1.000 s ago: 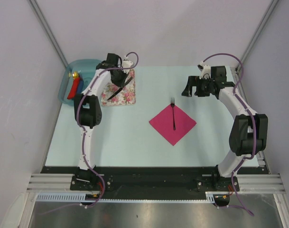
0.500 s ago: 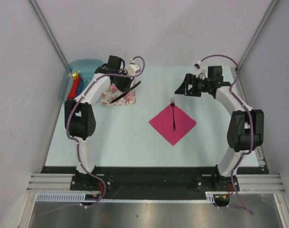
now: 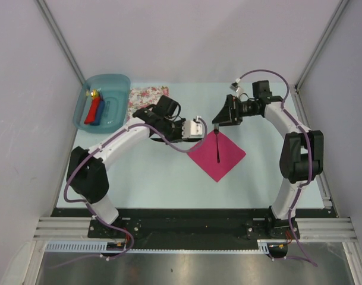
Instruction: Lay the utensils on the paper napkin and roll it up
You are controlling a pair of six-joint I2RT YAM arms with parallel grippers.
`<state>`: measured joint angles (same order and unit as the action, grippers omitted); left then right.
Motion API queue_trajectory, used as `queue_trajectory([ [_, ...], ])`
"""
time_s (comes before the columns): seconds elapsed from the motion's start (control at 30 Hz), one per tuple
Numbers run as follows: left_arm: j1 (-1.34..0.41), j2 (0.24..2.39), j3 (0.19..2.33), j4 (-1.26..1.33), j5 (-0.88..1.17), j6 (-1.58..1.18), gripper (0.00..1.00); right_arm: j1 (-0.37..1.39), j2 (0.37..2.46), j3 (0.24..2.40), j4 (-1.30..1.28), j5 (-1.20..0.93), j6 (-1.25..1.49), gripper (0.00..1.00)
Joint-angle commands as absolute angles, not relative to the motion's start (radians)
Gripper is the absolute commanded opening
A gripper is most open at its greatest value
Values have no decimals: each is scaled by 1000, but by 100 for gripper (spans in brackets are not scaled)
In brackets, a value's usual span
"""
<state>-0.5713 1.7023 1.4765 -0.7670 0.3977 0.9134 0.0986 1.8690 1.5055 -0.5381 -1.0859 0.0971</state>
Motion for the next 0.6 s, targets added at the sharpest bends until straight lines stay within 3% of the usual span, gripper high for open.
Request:
queue_trajectory([
  [0.0, -650, 1612, 1421, -752, 428, 1087, 0, 199, 1916, 1552, -767, -1163, -84, 99],
  [0.3, -699, 1606, 1427, -764, 429, 1135, 0, 340, 1967, 1549, -903, -1173, -209, 92],
  [0.4, -707, 1606, 1430, -764, 431, 1138, 0, 368, 1980, 1546, -899, -1180, -207, 84],
  [0.5, -712, 1606, 1431, -767, 431, 1144, 0, 388, 1993, 1548, -899, -1195, -210, 61],
  [0.57, -713, 1605, 1430, -769, 433, 1144, 0, 400, 1999, 1551, -900, -1192, -212, 52],
])
